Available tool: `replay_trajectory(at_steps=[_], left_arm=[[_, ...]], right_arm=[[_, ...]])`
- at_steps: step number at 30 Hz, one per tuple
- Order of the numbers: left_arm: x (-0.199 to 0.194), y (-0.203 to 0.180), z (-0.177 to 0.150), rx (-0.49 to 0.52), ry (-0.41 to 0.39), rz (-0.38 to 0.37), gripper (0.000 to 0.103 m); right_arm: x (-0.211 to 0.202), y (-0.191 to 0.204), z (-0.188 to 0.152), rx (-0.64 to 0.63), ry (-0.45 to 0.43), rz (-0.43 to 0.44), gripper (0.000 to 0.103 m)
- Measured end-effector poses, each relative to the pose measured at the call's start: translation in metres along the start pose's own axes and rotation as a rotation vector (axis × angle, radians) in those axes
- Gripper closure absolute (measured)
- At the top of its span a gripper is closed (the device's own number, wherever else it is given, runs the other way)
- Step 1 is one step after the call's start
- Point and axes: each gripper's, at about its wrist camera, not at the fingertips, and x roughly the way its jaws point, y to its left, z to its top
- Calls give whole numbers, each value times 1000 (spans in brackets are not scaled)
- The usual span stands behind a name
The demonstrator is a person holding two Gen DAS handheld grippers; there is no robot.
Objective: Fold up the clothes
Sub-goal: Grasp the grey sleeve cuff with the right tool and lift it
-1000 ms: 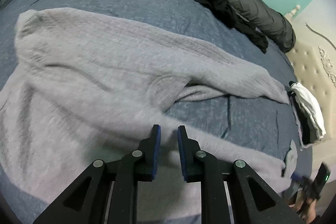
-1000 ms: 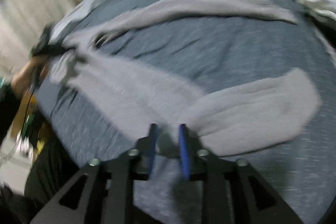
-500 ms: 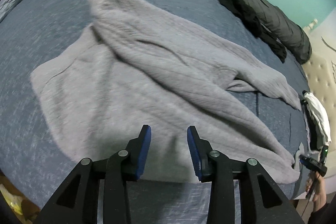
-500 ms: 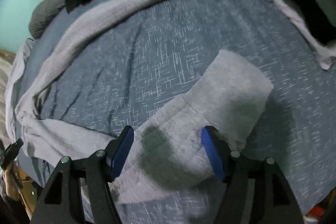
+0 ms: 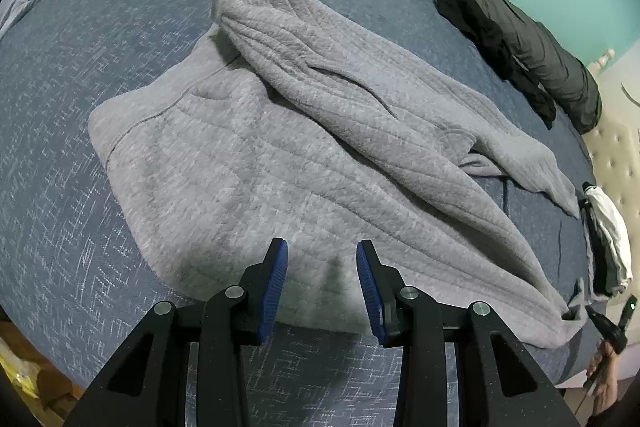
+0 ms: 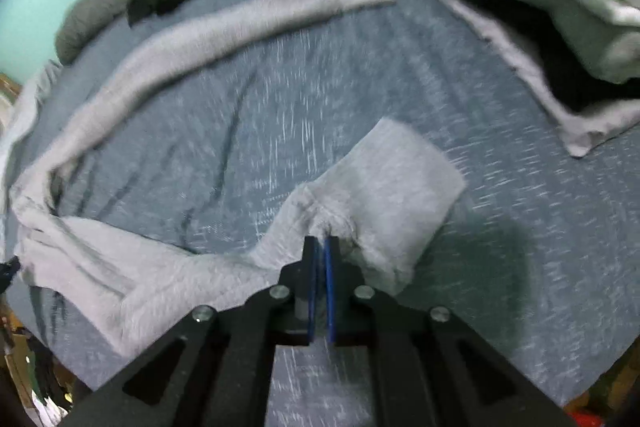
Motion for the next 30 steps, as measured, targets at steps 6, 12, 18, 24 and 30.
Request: replay_trajectory(at_steps=[6,12,18,24,30], left_arm=[[-5,10,-5,-16,-4,3,64],[-13,14,-10,-19,-8,-4,64],[-21,13,-12,-14,-13,0,64],[-24,9,-12,-19,-19,-9,64],[-21,6,-12,-14,-13,-10,63]], right_arm=[[-39,-34,-25,2,-142,105,100],[-26,-57,-69,12,-105,143,100],[-43,-79,-87,123,-145,138,93],[-75,-110,-73,266,-247,150,52],[-74,-124,-41,337,-211,198,41]])
